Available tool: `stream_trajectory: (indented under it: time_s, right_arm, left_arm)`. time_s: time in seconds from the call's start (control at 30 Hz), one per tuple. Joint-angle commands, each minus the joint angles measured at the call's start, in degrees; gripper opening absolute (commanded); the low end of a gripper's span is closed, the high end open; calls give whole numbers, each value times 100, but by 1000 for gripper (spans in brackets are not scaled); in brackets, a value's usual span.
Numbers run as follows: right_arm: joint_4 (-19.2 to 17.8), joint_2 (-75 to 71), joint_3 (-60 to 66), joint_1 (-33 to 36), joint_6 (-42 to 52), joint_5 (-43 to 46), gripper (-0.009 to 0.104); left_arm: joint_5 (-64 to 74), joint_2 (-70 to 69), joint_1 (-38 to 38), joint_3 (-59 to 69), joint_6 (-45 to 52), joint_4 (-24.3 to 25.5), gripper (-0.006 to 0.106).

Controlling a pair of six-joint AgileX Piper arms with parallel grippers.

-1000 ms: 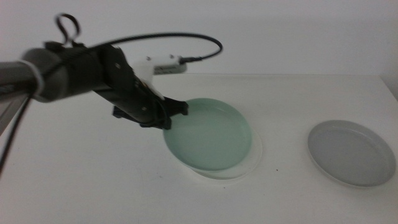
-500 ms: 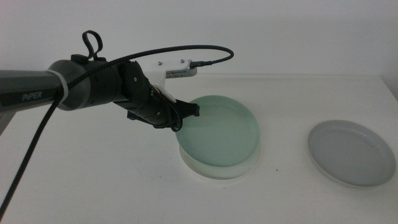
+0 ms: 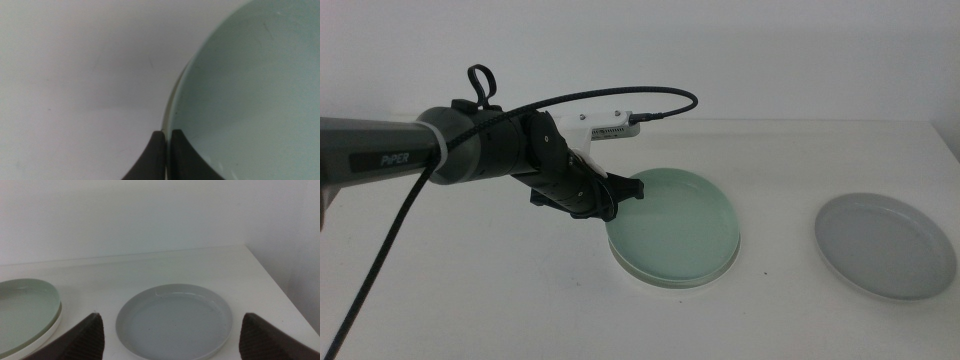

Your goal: Stack the three bowls on top of each other.

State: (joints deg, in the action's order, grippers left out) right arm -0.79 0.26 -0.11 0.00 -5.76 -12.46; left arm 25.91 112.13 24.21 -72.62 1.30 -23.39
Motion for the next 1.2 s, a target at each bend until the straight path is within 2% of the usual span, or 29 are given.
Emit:
stream_trajectory:
  time_s: [0.0, 0.13, 0.27, 0.37, 0.43, 0.53, 0.6, 0.73, 0.93, 1.0, 1.17]
  right_arm:
    - [-29, -26, 11, -46, 17, 56, 93]
    - [-29, -26, 11, -46, 17, 56, 93]
    - [-29, -26, 11, -46, 17, 56, 93]
    - [-29, -26, 11, -46, 17, 56, 93]
    - [-29, -26, 11, -46, 17, 56, 93]
    - [-29, -26, 11, -46, 17, 56, 93]
    - [-29, -26, 11, -46, 17, 56, 93]
    - [-29, -26, 11, -46, 17, 56, 93]
    - [-29, -26, 11, -46, 17, 56, 93]
    - [-29, -26, 11, -46, 17, 56, 93]
    - [-29, -26, 11, -46, 17, 56, 93]
  left_arm:
    - [-77, -43, 30, -19, 25, -111, 3]
    - [7, -43, 30, -19, 78, -111, 23]
    - [300, -180, -14, -74, 489, -71, 62]
    - [1021, -571, -229, -309, 803, -72, 94]
    - [1563, -1019, -438, -432, 1324, -316, 94]
    - [2199, -1976, -749, -463, 2770, -978, 94]
    - [2687, -2692, -940, -463, 3338, -1110, 94]
    - [3217, -3901, -1104, -339, 3265, -665, 94]
    - [3162, -5732, -1175, 659, 3120, -709, 94]
    - [3010, -6244, -1175, 1004, 3120, -894, 94]
    - [3004, -6760, -1175, 1301, 2976, -1001, 94]
